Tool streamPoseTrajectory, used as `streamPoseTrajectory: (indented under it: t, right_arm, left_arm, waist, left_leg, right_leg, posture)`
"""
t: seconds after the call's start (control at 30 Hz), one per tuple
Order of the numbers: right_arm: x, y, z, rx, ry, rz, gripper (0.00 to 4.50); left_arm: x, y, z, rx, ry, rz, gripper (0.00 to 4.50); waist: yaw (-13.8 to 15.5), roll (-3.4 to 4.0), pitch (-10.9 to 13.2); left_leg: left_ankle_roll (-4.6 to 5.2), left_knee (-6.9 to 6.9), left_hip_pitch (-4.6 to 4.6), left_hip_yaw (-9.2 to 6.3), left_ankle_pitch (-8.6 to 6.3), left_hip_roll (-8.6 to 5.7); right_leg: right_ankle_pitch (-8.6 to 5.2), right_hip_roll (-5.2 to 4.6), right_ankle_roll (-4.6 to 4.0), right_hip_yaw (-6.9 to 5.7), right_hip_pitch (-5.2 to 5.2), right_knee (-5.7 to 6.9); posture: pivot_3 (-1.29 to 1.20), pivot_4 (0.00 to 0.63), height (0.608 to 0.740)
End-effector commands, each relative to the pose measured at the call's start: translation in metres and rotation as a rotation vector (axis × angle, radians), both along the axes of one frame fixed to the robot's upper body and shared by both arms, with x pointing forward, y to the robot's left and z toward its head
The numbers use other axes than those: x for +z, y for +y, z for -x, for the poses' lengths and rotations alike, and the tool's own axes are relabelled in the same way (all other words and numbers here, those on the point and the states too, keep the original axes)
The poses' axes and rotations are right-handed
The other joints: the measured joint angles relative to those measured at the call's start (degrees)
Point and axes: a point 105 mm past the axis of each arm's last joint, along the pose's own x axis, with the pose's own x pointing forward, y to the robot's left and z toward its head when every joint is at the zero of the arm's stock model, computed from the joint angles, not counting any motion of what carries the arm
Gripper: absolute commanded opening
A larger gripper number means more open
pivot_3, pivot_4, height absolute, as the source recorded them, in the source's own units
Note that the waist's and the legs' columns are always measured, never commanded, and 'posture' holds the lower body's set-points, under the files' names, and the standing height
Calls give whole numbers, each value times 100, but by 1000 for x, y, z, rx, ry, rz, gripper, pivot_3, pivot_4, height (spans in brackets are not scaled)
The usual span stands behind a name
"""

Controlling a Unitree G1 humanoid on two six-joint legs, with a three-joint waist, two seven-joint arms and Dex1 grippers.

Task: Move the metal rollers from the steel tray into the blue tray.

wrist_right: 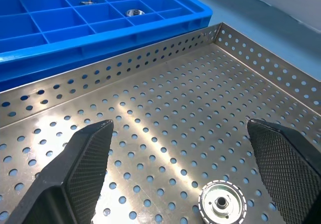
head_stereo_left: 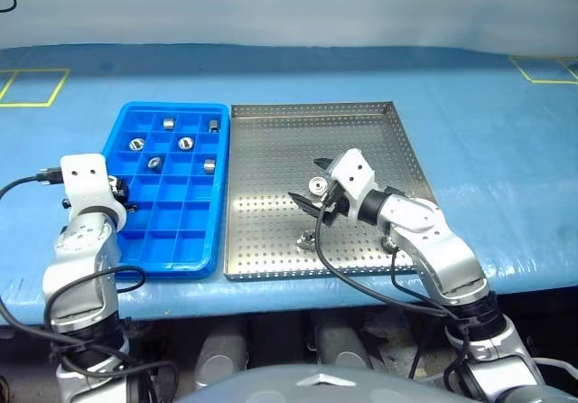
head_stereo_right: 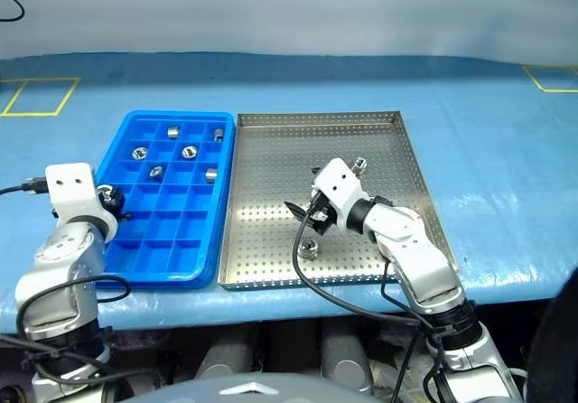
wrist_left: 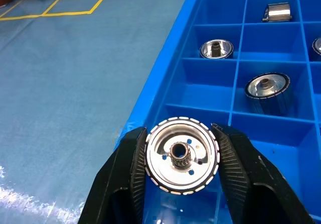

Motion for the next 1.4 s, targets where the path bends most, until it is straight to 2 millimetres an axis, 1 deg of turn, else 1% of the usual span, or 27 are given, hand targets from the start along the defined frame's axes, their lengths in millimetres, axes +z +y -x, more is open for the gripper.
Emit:
streamPoseTrajectory:
  t: [0.03,0.23,0.3,0.33,0.4,0.47,0.53,0.57,0.6,0.67,0.73,0.77,0.8,0.83,0.9,0.93,0.97,1.07,1.13,1.23,1.3,1.4]
  right_arm:
    - [12,-3,1,-13,-56,-9,4500]
    - [13,-6,1,-34,-60,-9,4500]
    - [13,-7,0,-37,-62,-11,4500]
    - [13,-7,0,-38,-62,-11,4500]
    - [13,-7,0,-39,-63,-12,4500]
    - [13,-7,0,-40,-63,-12,4500]
    - [13,-7,0,-42,-63,-11,4500]
    - [13,-7,0,-44,-64,-11,4500]
    - [13,-8,0,-47,-65,-11,4500]
    - [14,-9,0,-53,-69,-11,4500]
    - [15,-12,0,-68,-75,-9,4500]
    - [16,-14,-1,-79,-80,-7,4500]
    - [16,-16,-1,-89,-84,-6,4500]
    - [17,-18,0,-99,-89,-4,4500]
    - [19,-24,0,-126,-100,2,4500]
    - [20,-27,0,-145,-107,8,4500]
    - [20,-31,-1,-166,-112,15,4500]
    - [24,-62,-13,-367,-148,51,4500]
    - [26,-74,-17,-453,-153,37,4500]
    - [28,-76,-15,-472,-164,29,4500]
    - [30,-74,-13,-466,-168,23,4500]
    - [29,-73,-11,-462,-168,24,4500]
  left_arm:
    - [12,4,-4,12,-45,-44,1723]
    - [5,10,-2,19,-28,-18,1723]
    - [4,11,-2,29,-24,-16,2465]
    - [5,12,-1,43,-26,-24,2704]
    - [9,17,0,87,-46,-44,3335]
    - [16,18,-2,99,-85,-38,3989]
    - [31,15,-6,99,-184,-20,3989]
    - [41,7,-10,64,-248,13,3989]
    - [49,-5,-15,5,-300,45,3989]
    - [60,-33,-25,-140,-355,96,3989]
    - [63,-89,-34,-423,-340,146,3989]
    - [62,-120,-34,-578,-315,172,3989]
    - [59,-143,-31,-696,-284,191,3989]
    - [55,-162,-28,-807,-247,192,3989]
    - [45,-190,-20,-967,-170,198,3989]
    - [38,-200,-18,-1023,-134,196,3989]
    - [34,-205,-17,-1052,-113,195,3989]
    - [16,-221,-20,-1113,-41,194,3989]
    - [7,-226,-25,-1118,-13,177,3989]
    - [-2,-228,-35,-1101,5,172,3989]
    - [-7,-234,-39,-1109,11,207,3989]
    - [-13,-244,-43,-1137,23,205,3989]
  waist:
    - [-27,0,0]
    - [-41,0,0]
    - [-42,0,0]
    - [-41,0,0]
    - [-41,0,0]
    - [-40,0,0]
    - [-33,0,0]
    - [-29,0,0]
    - [-19,-2,-1]
    - [-15,-4,-2]
    - [-28,-4,-2]
    - [-31,-4,-2]
    - [-36,-4,-2]
    - [-52,-4,-3]
    - [-141,-3,-2]
    - [-189,-3,-2]
    - [-262,-1,-2]
    - [-395,1,-3]
    - [-480,1,-3]
    - [-614,2,-3]
    - [-701,2,-3]
    - [-836,3,-4]
  left_leg:
    - [0,-1,-1,0,0,1]
    - [-1,-1,-1,0,0,4]
    - [-1,-1,-1,0,0,3]
    - [-1,-1,-1,0,0,3]
    - [-1,-1,-1,0,0,3]
    - [-1,-1,-1,-1,0,3]
    - [-1,-1,-1,-1,0,3]
    - [-1,-1,-1,-1,0,3]
    - [-1,0,-1,-1,0,3]
    - [-1,0,-3,-2,0,-1]
    - [2,0,-4,0,-1,-8]
    - [5,0,-4,1,-3,-11]
    - [7,0,-4,3,-4,-14]
    - [10,0,-4,4,-6,-18]
    - [16,1,-4,9,-9,-19]
    - [17,1,-4,9,-10,-19]
    - [18,0,-4,9,-10,-18]
    - [17,0,-3,12,-10,-10]
    - [14,1,-2,11,-7,-9]
    - [12,4,-2,11,-6,-9]
    - [13,4,-2,11,-6,-7]
    - [14,4,-3,13,-7,-7]
  right_leg:
    - [1,0,2,-1,-1,0]
    - [1,-2,1,-5,-2,1]
    - [1,-2,1,-6,-2,1]
    - [1,-3,1,-6,-1,1]
    - [1,-3,2,-6,-1,1]
    - [1,-3,2,-6,-1,1]
    - [2,-4,2,-6,-1,1]
    - [2,-4,2,-7,-1,1]
    - [2,-5,2,-7,-1,1]
    - [2,-13,2,-14,0,0]
    - [2,-25,2,-19,1,0]
    - [2,-29,3,-19,1,-1]
    - [2,-32,4,-20,1,-1]
    - [3,-34,5,-19,1,-2]
    - [3,-36,7,-16,0,-4]
    - [3,-35,9,-15,-1,-4]
    - [3,-34,9,-16,-1,-3]
    - [1,-22,8,-12,-3,-1]
    - [1,-8,8,1,-3,1]
    - [4,10,13,18,-1,1]
    - [6,11,18,22,-2,1]
    - [9,11,25,29,-2,-2]
  posture:
    - [-96,150,740]
    - [-105,150,740]
    - [-105,150,740]
    - [-104,150,740]
    - [-104,150,740]
    - [-104,150,740]
    - [-104,150,740]
    - [-104,150,740]
    - [-125,150,740]
    - [-138,150,740]
    - [-153,150,740]
    - [-165,150,740]
    - [-170,150,740]
    - [-184,150,740]
    - [-209,150,740]
    - [-221,150,740]
    - [-227,150,740]
    - [-267,150,740]
    - [-280,150,740]
    - [-307,150,740]
    - [-315,150,740]
    - [-327,150,740]
